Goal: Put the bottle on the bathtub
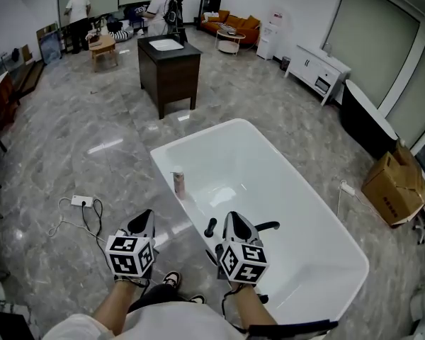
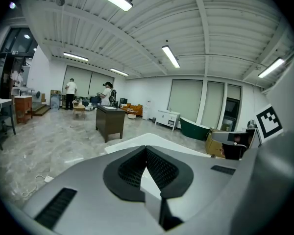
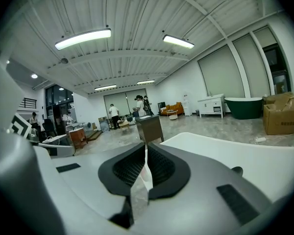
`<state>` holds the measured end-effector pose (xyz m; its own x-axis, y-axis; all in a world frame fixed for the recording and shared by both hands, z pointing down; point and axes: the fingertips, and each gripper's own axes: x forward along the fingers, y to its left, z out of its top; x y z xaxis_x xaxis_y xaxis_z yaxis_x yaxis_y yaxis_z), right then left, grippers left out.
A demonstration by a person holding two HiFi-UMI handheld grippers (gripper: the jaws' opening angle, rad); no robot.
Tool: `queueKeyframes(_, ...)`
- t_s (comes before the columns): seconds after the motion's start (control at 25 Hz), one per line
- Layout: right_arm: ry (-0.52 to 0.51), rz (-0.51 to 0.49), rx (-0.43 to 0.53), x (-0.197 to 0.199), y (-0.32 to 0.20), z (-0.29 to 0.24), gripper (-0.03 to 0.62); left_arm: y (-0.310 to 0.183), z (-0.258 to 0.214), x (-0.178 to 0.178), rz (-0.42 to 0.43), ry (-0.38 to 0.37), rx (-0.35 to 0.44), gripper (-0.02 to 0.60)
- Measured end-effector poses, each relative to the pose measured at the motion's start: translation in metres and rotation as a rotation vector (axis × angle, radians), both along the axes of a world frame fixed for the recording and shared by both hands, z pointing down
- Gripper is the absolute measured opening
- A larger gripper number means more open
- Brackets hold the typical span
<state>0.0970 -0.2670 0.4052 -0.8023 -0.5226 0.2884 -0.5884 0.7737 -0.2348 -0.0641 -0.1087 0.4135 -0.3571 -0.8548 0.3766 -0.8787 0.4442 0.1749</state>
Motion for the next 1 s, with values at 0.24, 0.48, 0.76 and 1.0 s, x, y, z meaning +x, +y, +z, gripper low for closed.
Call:
queueKeyframes(0.24,0.025,0.023,-0.013,0.009,-0.001,0.008,0.034,-0.012,-0.005,-0.002,0.037,-0.014,0.004,0.016)
queueKeyframes(0.48,0.059,0.037,0.006,0.003,-0.002,0.005,0.034,-0.023,-0.011,-0.015,0.070,-0.022,0.021,0.015)
queueKeyframes(0.76,0.068,0.028,0.025,-0.015,-0.003,0.000,0.034,-0.024,-0.014,-0.029,0.074,-0.023,0.037,0.017)
queueKeyframes(1.0,0.080,-0.012,0.034,-0.030,0.003,-0.001,0.034,-0.015,-0.004,-0.040,0.037,0.006,0.030,0.017)
